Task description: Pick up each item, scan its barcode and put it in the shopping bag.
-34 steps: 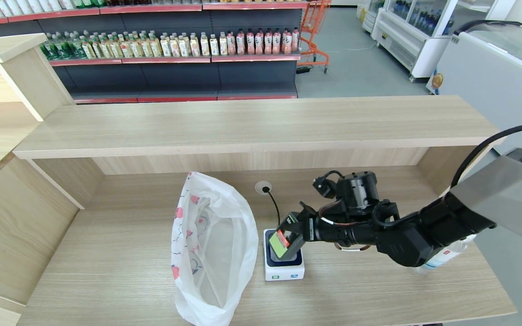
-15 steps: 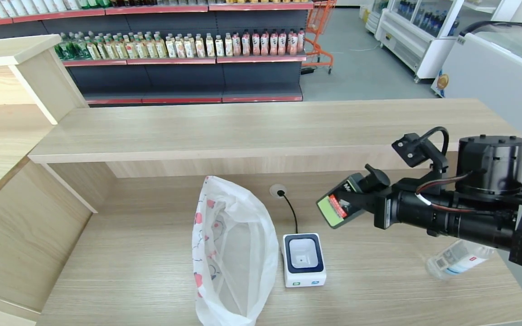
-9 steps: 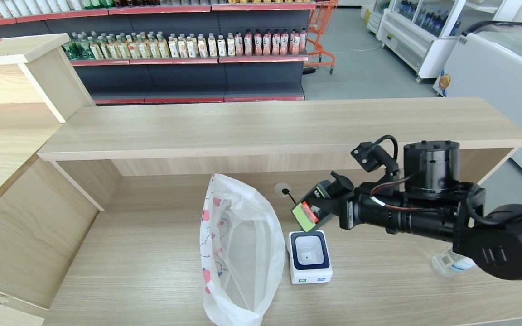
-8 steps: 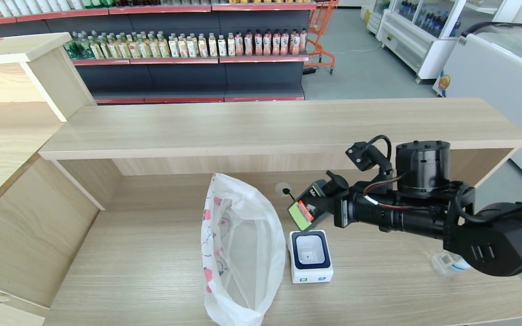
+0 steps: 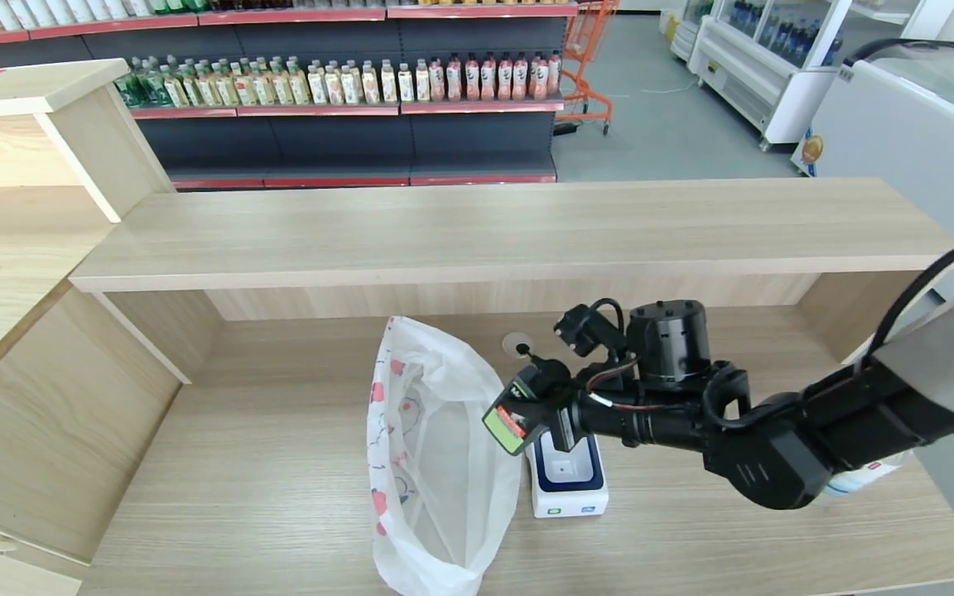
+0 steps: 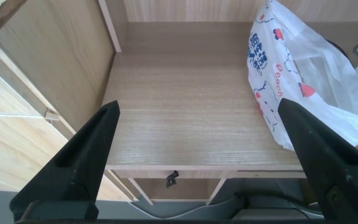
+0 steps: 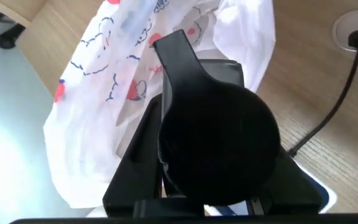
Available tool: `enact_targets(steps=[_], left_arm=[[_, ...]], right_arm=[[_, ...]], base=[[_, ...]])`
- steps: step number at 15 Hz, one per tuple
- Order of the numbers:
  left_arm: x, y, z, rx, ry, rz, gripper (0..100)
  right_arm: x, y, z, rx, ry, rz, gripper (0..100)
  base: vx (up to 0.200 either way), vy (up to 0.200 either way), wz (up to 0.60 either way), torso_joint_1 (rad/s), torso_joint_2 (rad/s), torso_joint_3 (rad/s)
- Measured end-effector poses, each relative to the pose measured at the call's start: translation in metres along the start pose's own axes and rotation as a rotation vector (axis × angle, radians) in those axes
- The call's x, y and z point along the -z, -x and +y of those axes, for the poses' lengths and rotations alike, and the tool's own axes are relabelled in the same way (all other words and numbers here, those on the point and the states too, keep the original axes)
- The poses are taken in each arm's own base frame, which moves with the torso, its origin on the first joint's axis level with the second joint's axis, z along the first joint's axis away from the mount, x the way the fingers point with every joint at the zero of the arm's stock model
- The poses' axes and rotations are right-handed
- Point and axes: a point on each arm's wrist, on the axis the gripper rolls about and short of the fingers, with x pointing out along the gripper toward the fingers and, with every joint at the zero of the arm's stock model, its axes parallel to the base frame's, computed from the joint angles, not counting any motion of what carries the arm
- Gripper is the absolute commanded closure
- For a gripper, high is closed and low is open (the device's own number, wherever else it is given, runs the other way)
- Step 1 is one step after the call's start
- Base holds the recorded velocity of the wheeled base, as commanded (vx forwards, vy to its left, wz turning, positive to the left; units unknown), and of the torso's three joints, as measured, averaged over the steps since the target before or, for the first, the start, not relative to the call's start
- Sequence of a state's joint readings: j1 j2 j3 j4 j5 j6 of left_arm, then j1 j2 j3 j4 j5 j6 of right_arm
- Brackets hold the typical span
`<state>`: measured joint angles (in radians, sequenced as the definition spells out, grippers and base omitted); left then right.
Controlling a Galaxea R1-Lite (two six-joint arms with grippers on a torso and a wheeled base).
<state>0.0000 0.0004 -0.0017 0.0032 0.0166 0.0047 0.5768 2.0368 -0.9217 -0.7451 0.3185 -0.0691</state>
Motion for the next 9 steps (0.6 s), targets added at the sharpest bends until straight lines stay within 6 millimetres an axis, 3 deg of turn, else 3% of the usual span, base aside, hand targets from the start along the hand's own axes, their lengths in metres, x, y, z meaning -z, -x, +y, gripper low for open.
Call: enact_targets(steps=[5,9], left_arm=[[0.0,0.0,0.0,0.0,0.0,0.0,0],[0.0,0.0,0.0,0.0,0.0,0.0,0]], right_arm=[[0.031,-0.048,-0.003,-0.019,0.129,-0.043,100],[0.034,-0.074,0.004,-0.042,0.181,-0.076,100]], base=[[0.0,0.0,0.0,0.0,0.0,0.0],[0.0,0.0,0.0,0.0,0.0,0.0]])
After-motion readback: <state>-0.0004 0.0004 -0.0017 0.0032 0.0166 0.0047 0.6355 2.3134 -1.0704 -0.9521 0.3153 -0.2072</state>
